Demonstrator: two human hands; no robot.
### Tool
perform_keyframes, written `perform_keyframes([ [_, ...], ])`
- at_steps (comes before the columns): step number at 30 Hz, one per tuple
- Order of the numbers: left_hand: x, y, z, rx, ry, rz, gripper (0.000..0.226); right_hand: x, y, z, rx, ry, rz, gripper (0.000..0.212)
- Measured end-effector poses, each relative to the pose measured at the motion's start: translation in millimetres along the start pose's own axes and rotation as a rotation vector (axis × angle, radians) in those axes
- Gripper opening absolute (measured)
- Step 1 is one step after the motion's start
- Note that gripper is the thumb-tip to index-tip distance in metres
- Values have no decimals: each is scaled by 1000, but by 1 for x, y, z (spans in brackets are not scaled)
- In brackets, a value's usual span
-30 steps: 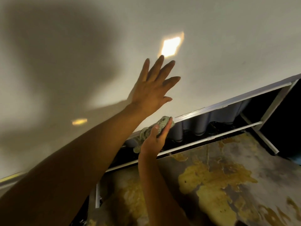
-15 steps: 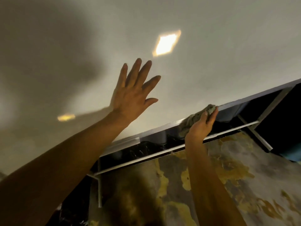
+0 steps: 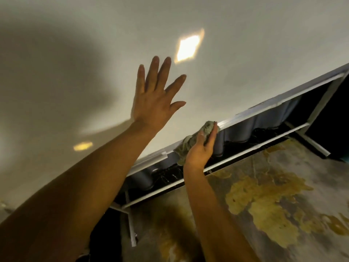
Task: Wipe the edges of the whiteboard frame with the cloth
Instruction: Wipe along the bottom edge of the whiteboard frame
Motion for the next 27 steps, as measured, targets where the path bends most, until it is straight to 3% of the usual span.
perform_keyframes([
  [10,-37,6,-4,12,111,235,74,34,49,19,171,-227,179,49],
  [15,-43,10,-10,-24,70,254,76,46,75,27,167,-285,317,42],
  [21,-51,11,-15,-83,50,276,76,42,91,26,216,-501,641,31],
  [27,-45,12,-21,-80,55,294,74,47,135,35,263,-497,728,30],
])
Point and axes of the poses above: each hand's wrist, its own y-axis away from the middle knuckle, its own z-axis out of the palm, x = y × z, the point moved 1 cm from there along -y, towards the middle knuckle, and after that the axes turned 8 degrees about -z, right-handed, at the moved point
